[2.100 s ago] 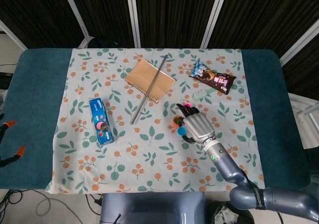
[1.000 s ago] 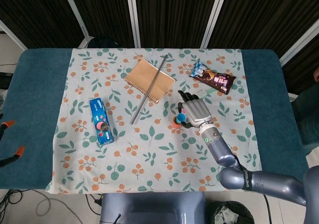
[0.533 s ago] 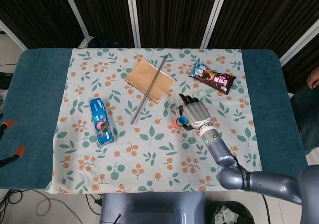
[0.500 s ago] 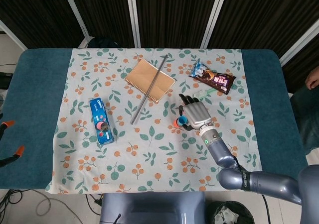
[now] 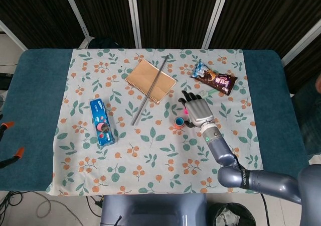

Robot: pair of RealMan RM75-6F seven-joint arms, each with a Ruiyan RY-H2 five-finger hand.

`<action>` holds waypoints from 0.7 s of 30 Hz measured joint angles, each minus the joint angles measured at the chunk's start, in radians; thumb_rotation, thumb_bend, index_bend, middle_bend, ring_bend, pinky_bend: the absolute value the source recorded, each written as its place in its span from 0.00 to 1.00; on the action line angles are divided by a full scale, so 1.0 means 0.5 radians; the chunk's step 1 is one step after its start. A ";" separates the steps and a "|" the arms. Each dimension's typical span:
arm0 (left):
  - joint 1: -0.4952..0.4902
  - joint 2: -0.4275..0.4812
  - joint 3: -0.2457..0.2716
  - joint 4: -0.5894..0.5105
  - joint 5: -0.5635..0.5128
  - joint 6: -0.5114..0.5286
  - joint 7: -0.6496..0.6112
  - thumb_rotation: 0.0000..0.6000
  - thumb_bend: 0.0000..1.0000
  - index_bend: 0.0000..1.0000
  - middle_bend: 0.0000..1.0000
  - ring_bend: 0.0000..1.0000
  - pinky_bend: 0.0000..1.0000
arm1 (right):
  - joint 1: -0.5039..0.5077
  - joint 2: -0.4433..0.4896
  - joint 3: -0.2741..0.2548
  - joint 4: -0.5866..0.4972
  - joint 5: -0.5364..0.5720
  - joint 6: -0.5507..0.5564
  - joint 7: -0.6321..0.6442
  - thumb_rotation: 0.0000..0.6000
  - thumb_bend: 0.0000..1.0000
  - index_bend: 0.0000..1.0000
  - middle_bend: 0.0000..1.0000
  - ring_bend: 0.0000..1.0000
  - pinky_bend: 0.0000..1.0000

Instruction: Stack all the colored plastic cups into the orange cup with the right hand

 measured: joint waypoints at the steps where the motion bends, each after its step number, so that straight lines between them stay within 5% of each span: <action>1: 0.000 0.000 0.000 -0.001 -0.001 0.000 0.000 1.00 0.24 0.22 0.01 0.00 0.00 | 0.003 -0.007 0.001 0.027 -0.001 -0.004 0.003 1.00 0.35 0.31 0.00 0.10 0.19; 21: 0.000 -0.006 -0.010 0.007 -0.022 0.000 0.018 1.00 0.24 0.22 0.01 0.00 0.00 | 0.058 -0.168 -0.021 0.510 0.008 -0.209 0.085 1.00 0.35 0.38 0.00 0.10 0.19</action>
